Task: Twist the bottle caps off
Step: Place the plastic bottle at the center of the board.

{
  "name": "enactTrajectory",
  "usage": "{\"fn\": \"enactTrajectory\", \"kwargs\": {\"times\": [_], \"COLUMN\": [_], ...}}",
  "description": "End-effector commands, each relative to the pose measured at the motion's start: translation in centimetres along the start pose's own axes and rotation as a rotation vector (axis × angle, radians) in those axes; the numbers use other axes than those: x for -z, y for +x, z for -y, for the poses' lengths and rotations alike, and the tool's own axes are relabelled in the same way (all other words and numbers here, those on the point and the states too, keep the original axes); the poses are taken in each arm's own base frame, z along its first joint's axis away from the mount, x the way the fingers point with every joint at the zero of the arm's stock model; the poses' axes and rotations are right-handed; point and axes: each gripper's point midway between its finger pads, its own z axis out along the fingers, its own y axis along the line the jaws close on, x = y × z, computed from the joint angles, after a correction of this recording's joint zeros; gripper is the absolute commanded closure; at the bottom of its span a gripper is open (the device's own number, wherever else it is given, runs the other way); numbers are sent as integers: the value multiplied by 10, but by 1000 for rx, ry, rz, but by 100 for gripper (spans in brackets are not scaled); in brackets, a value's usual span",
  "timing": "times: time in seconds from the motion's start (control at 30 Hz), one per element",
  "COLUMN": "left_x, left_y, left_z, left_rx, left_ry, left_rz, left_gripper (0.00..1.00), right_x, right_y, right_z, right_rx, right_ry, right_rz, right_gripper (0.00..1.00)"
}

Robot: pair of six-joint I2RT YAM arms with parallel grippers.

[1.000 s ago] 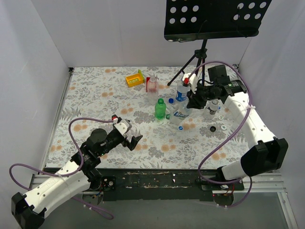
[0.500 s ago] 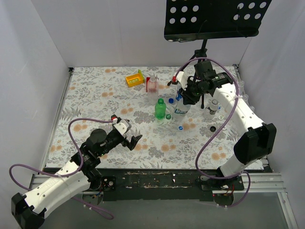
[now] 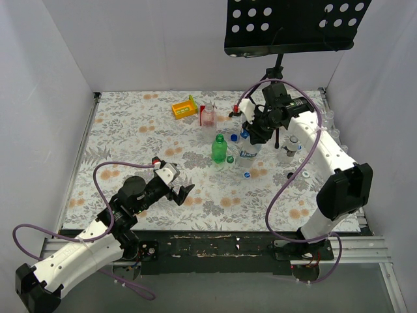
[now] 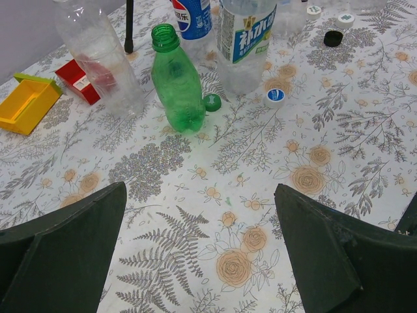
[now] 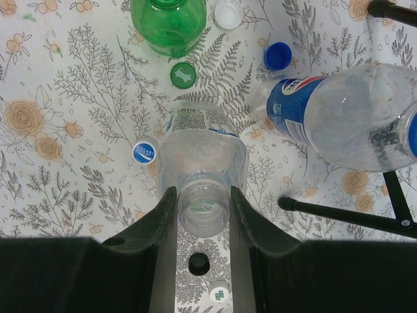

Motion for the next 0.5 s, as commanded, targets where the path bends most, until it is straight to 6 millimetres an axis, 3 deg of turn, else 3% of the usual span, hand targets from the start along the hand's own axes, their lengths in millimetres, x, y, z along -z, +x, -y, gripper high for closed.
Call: {"fn": "enactTrajectory", "kwargs": {"times": [0.0,0.47], "left_x": [0,0], "left_y": [0,0], "left_z": [-1,1], "left_rx": [-11,-11], "left_ry": [-1,8], "left_rz": [6,7], "left_gripper": [2,2], "right_x": [3,5], "right_y": [-11,-21], "right_z": [7,18], "right_rx": [-9,-10], "right_ry": [16,43], "right_rz": [8,26], "right_gripper": [66,35]}}
